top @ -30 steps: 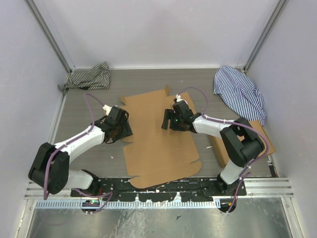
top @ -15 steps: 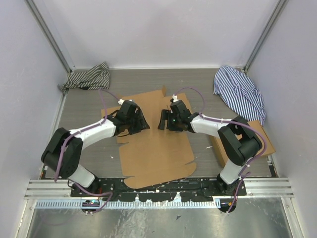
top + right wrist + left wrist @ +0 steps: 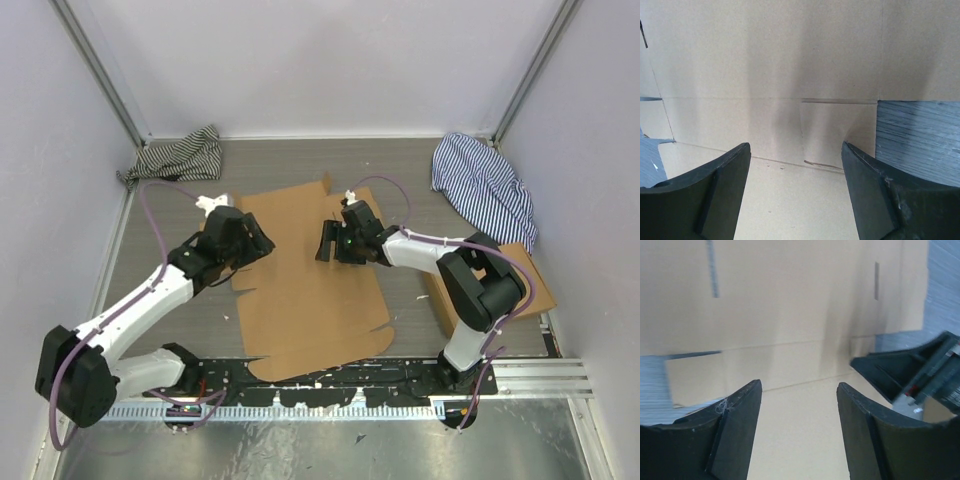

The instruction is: Fold the paper box

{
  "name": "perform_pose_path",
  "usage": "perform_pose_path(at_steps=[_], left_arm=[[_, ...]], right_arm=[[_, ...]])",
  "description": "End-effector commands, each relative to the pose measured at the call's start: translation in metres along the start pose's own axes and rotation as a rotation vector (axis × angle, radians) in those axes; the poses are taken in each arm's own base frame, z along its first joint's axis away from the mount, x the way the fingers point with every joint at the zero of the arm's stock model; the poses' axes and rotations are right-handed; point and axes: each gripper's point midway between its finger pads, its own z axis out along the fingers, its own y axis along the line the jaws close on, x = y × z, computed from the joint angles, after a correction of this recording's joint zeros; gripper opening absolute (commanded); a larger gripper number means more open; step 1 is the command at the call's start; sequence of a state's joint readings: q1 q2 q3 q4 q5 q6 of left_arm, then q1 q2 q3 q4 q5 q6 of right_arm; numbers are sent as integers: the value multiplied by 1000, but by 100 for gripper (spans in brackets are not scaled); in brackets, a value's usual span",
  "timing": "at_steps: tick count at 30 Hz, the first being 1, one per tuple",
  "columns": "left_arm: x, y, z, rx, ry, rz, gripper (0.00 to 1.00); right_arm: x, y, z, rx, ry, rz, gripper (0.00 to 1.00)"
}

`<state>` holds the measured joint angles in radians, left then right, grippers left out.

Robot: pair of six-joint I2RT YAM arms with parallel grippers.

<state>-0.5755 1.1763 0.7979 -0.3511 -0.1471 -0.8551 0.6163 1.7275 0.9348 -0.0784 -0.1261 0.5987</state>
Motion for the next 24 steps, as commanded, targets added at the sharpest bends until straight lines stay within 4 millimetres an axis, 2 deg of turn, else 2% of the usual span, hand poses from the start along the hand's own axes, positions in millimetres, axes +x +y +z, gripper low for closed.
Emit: perform_pose_path(at_steps=[1,5,9,14,19,24], left_arm=[[21,76,2,-235,68,16,70],[30,98,7,-302,119,38,77],[29,107,3,-306,113,29,83],[38,116,1,-289,115,11,85],[48,122,12,-295,147,9,84],[48,120,25,-288,153,12,83]], right_arm=[[78,-43,8,141,257,27,79],[77,-43,8,141,257,22,79],[77,-43,7,142,255,21,79],[76,-41,7,140,253,24,79],[76,-41,7,137,253,24,79],[76,-41,6,136,254,25,79]])
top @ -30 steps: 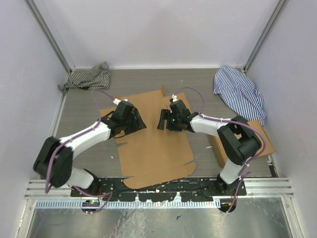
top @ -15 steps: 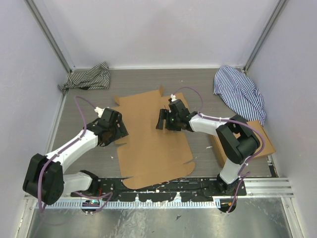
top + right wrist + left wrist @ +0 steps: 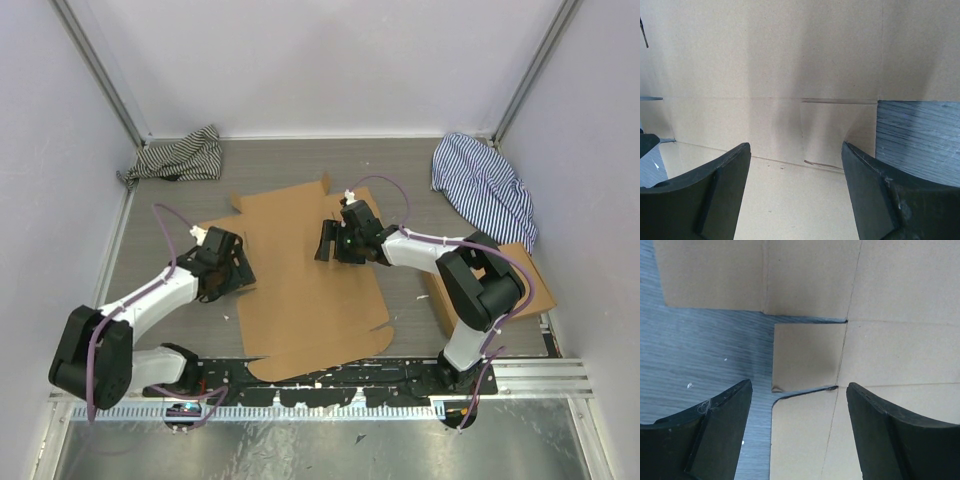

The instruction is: Fold the paper box

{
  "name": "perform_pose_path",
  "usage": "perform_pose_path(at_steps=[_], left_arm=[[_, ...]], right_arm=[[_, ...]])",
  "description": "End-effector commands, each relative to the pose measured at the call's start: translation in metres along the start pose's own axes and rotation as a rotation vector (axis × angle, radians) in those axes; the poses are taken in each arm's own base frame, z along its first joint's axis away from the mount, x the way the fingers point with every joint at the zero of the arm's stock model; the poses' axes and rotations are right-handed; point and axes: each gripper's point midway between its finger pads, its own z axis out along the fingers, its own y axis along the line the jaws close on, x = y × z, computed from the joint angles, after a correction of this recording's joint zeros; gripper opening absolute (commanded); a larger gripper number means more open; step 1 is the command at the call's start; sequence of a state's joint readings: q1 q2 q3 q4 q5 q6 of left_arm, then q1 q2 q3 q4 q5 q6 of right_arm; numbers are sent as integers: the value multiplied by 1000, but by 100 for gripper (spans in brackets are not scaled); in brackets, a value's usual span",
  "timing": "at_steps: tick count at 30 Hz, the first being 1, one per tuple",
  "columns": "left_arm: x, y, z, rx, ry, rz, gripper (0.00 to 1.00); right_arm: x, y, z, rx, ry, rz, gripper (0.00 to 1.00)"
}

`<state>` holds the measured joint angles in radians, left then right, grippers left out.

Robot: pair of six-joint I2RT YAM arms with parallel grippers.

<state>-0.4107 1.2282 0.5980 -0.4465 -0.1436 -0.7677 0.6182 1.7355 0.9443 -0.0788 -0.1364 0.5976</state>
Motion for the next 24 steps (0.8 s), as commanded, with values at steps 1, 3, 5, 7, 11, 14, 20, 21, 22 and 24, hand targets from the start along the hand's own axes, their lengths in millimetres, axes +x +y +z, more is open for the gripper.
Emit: perform_pose_path(at_steps=[1,3,5,7,11,14,20,21,22,24], left_arm=[[-9,-12,10,42,-21,7,83],[-7,-15,18,42,-4,13,82],[-5,-18,21,45,17,17,81],[-5,-23,21,63,33,11,78],[-9,-39,12,136,26,-19,74],[-15,-50,2,185,17,-39,71],[-25,-69,-12,242,1,-50,68],[-27,-72,-14,249,-2,-53,68],[-28,-75,-15,258,-5,-53,68],[-29,-83,-18,277,-9,-50,68]], right_arm=[[77,-44,5,146,249,30,79],[78,-44,5,145,250,31,79],[77,-43,5,143,247,30,79],[77,-44,5,145,249,31,79],[77,-44,5,143,248,33,79],[77,-44,5,143,247,34,79],[78,-43,7,138,250,37,79],[78,-43,7,139,250,37,79],[78,-43,7,138,250,38,79],[78,-43,7,136,250,38,79]])
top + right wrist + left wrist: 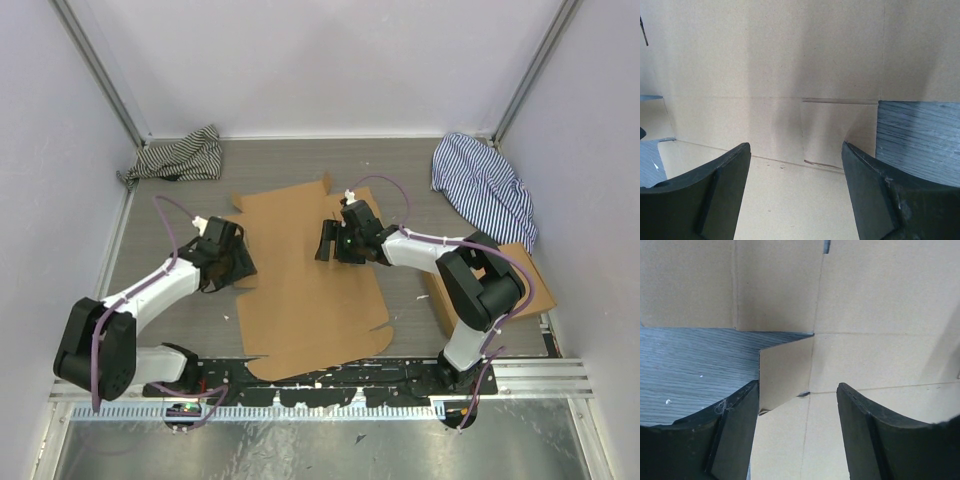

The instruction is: Fold the paper box

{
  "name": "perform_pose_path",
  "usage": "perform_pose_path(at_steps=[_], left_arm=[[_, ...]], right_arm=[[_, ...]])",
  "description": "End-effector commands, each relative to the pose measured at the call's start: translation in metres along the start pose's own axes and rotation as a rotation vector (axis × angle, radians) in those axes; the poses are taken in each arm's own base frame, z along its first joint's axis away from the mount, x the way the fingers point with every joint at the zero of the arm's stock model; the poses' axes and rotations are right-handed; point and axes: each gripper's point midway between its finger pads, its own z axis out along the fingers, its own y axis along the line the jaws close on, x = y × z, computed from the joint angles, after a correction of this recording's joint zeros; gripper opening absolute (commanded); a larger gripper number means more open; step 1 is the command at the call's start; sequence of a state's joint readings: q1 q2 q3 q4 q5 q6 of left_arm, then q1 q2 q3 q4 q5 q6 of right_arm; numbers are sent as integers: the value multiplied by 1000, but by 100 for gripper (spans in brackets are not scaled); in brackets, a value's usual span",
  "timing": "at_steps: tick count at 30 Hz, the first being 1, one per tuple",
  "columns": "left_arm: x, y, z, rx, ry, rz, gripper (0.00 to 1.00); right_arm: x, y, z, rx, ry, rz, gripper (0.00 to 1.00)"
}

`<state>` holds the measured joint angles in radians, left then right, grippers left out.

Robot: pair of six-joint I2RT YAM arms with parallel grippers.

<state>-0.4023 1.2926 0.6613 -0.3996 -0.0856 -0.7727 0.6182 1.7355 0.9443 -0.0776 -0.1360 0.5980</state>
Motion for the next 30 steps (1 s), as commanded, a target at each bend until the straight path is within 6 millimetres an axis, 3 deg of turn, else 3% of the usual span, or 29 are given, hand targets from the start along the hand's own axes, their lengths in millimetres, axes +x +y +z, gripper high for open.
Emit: perform_pose_path(at_steps=[1,13,24,30], left_arm=[[-13,-62,-16,210,-9,-27,67],[-2,-95,5,227,34,32,67],[31,-72,58,107,160,57,67],[35,-67,54,96,171,66,66]], right_arm=[[78,-42,7,135,251,39,79],[77,-42,7,138,254,36,79],[77,-41,6,144,261,36,79],[73,-39,3,148,255,34,79]])
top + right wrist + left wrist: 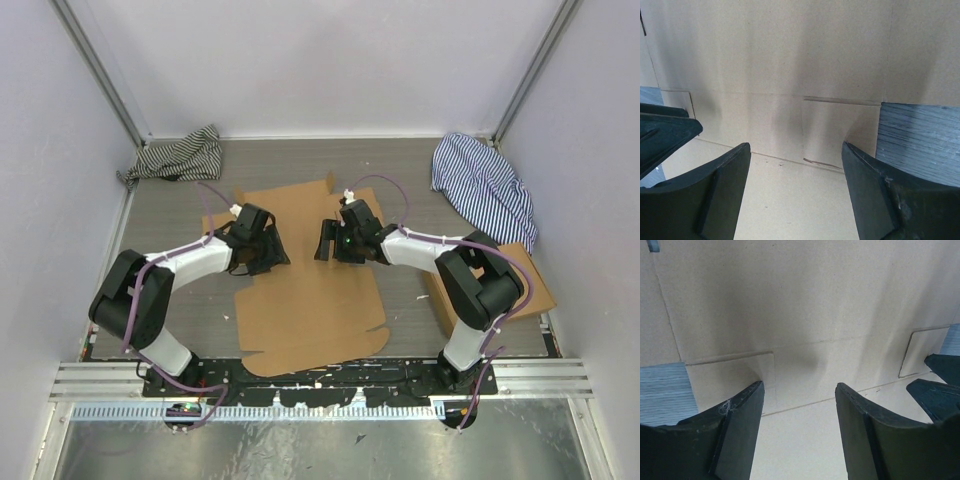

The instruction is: Fold the paper box

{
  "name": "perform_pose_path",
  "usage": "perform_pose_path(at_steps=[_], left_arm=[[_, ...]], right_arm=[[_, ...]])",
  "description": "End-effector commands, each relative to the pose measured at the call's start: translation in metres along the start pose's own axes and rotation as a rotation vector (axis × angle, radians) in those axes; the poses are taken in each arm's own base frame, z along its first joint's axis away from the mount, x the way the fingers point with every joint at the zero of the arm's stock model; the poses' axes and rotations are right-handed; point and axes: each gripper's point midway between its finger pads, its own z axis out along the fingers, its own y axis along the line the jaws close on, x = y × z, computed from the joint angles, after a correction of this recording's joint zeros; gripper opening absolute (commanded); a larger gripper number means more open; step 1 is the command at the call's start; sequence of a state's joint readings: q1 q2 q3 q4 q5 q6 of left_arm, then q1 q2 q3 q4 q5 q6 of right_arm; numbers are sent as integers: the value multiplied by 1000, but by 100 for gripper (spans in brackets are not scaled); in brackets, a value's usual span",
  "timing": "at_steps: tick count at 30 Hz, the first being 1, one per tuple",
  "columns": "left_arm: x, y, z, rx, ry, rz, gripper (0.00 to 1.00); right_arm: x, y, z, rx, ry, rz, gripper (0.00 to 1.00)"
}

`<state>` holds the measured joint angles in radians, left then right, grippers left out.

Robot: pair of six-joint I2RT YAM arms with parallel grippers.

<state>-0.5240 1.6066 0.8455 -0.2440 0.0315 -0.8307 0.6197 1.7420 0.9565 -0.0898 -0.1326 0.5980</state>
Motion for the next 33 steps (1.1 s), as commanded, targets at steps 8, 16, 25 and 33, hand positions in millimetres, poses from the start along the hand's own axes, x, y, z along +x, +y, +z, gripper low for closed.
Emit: perform_pose_path(at_steps=[8,16,25,33], left_arm=[[-18,-6,-43,-46,-36,77,72],[-64,-23,-92,-80,-161,131,75],[-150,-24,-115,-78,-284,86,77],[-213,-15,-80,-134,-277,83,76]], right_arm=[[42,-30,-13,181,190,-7,79],[-20,-18,-43,285,62,-69,79],[-138,-12,-80,311,-117,-78,80],[-210,-46,-54,294,-158,-104,79]])
